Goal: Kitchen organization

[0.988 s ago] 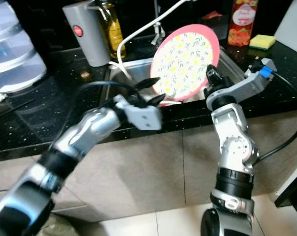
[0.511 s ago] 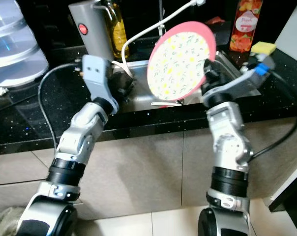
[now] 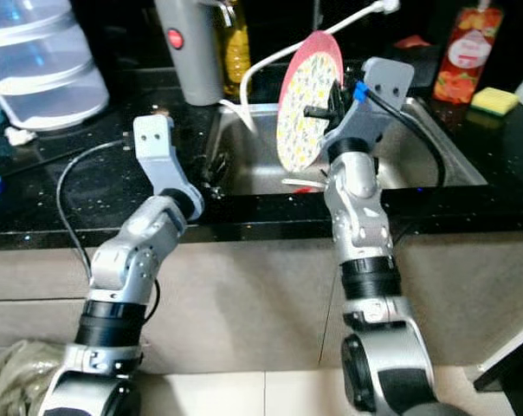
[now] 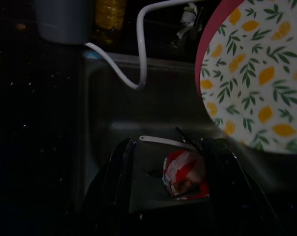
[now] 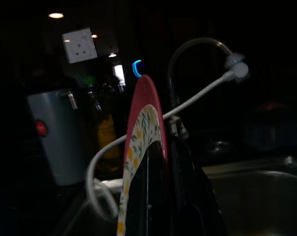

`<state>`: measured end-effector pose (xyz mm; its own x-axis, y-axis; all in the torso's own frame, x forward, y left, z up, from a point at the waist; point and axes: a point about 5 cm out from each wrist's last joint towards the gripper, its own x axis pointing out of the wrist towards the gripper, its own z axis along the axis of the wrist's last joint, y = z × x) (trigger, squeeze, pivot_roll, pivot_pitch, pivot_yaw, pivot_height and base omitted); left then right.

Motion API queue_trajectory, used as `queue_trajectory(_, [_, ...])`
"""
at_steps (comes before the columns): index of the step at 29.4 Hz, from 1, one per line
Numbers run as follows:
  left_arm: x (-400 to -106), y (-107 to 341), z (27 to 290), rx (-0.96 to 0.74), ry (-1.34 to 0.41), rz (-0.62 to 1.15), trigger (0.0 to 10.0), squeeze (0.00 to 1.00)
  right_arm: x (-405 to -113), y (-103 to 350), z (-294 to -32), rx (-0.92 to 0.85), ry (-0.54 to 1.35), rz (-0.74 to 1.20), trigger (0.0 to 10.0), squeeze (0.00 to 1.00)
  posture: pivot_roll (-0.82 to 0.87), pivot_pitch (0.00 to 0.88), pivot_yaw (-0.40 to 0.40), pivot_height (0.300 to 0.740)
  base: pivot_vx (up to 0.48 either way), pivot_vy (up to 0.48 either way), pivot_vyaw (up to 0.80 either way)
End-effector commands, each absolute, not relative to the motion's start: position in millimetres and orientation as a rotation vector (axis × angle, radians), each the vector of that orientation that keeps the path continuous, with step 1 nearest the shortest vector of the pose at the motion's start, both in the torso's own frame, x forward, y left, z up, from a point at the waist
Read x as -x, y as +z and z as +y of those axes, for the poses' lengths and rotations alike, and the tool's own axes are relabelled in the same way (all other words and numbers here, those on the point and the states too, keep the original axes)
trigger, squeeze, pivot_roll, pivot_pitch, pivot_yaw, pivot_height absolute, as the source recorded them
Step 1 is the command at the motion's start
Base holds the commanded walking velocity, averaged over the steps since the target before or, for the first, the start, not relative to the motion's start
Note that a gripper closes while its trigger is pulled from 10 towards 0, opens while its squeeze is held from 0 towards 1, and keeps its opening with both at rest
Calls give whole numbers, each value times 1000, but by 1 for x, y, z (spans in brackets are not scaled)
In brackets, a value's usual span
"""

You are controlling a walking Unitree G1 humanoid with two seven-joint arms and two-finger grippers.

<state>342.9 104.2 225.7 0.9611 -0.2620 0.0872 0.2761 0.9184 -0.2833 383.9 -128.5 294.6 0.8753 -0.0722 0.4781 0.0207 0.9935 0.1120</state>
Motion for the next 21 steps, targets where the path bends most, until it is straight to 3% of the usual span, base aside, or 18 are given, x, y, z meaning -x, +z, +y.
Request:
queue_trajectory(1, [-341,226,110,285,-261,-39,10000,0,-395,298,-137,7,-155,-499,10000,0,172,0,16,740,0,0,0])
queue_trajectory(3, [-340,227,109,277,-261,-38,10000,0,-405,288,-136,169,-158,-441,10000,0,171,0,23,740,0,0,0])
queue_trajectory(5, [-340,227,109,277,-260,-37,10000,0,-409,280,-133,188,-130,-385,10000,0,169,0,27,740,0,0,0])
queue_trajectory(8, [-340,226,106,274,-258,-26,10000,0,-416,251,-141,-48,-105,-190,10000,0,181,0,10,740,0,0,0])
queue_trajectory(11, [-339,228,104,272,-266,-30,10000,0,-415,244,-147,-174,-122,-184,10000,0,179,0,8,740,0,0,0])
queue_trajectory(12, [-338,228,105,273,-262,-32,10000,0,-414,248,-150,-182,-120,-226,10000,1000,172,0,17,740,0,0,0])
queue_trajectory(16, [-337,225,105,278,-253,-21,10000,0,-411,269,-155,-180,-114,-379,10000,1000,167,0,22,740,0,0,0])
queue_trajectory(17, [-337,224,104,276,-257,-15,10000,0,-409,282,-159,-211,-116,-448,10000,0,169,0,19,740,0,0,0])
queue_trajectory(21, [-334,226,100,242,-283,-31,10000,0,-402,312,-163,-256,-96,-601,10000,0,159,0,19,740,0,0,0])
